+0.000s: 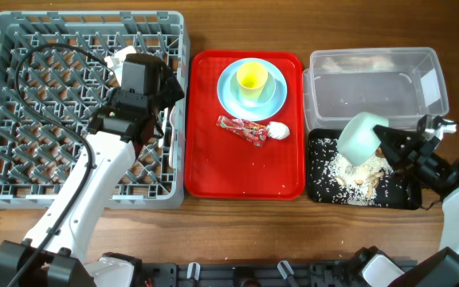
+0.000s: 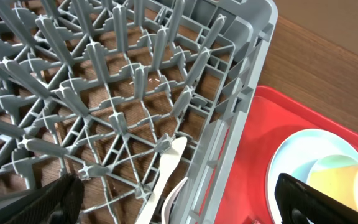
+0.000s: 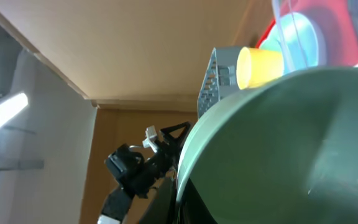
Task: Sort waste into correct bins and load items into the dishwasher rack
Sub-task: 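Tip the green rice bowl over the black tray with the right gripper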
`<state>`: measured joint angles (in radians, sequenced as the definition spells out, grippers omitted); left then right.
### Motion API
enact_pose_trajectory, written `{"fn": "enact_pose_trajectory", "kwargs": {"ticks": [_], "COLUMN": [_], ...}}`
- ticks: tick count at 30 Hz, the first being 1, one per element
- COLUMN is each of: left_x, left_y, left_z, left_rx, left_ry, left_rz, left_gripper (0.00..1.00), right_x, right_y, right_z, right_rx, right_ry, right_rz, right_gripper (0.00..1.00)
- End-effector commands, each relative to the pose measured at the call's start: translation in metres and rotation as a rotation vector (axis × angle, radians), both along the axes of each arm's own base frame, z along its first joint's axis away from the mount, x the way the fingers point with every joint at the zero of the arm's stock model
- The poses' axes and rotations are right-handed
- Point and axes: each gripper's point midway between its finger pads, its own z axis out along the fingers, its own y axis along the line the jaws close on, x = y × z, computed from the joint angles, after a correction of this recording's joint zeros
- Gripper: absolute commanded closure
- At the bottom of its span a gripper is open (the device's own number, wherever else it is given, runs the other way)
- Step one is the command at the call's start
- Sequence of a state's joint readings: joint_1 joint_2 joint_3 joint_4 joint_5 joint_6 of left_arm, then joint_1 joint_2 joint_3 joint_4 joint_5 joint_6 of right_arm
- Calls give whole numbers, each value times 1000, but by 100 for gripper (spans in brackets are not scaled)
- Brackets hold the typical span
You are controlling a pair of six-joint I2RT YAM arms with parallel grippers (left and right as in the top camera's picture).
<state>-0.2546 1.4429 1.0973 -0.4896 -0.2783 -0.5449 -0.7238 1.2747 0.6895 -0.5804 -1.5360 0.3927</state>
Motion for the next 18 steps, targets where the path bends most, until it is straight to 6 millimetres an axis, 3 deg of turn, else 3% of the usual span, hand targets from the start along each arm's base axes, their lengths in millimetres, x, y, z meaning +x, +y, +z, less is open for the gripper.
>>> {"fn": "enact_pose_trajectory", "kwargs": {"ticks": [1,3,7,9,11,13,15,16,18], "left_x": [-1,-1,-1,0,0,0,0,0,0], "left_y": [1,1,1,1,1,1,1,1,1], "left_z": [-1,-1,-1,-1,-1,-1,-1,-1,-1], "left_rx": [-13,-13,-13,-13,-13,-13,-13,-13,-14], "left_ry": [-1,-1,-1,-1,-1,-1,-1,-1,-3], "left_rz": [11,11,11,11,11,11,11,11,11], "left_gripper": [0,0,0,0,0,0,0,0,0], "right_x": [-3,1,-8,0,-9,-6,-14,-13,-2], "right_y": [1,-2,7,-2,8,4,14,13,2], "right_z": [1,-7,7,-8,-1,-3,5,6,-14], "right_rx": [16,-40,58,-59,60,-12,90,69,-85], "right_ry": [10,23,-12,7,55,4,26,-2,17], "right_rz": [-1,-21,16,-22,4,-2,21,23,-15], "right_gripper": [96,96,96,96,96,96,95,96,96]}}
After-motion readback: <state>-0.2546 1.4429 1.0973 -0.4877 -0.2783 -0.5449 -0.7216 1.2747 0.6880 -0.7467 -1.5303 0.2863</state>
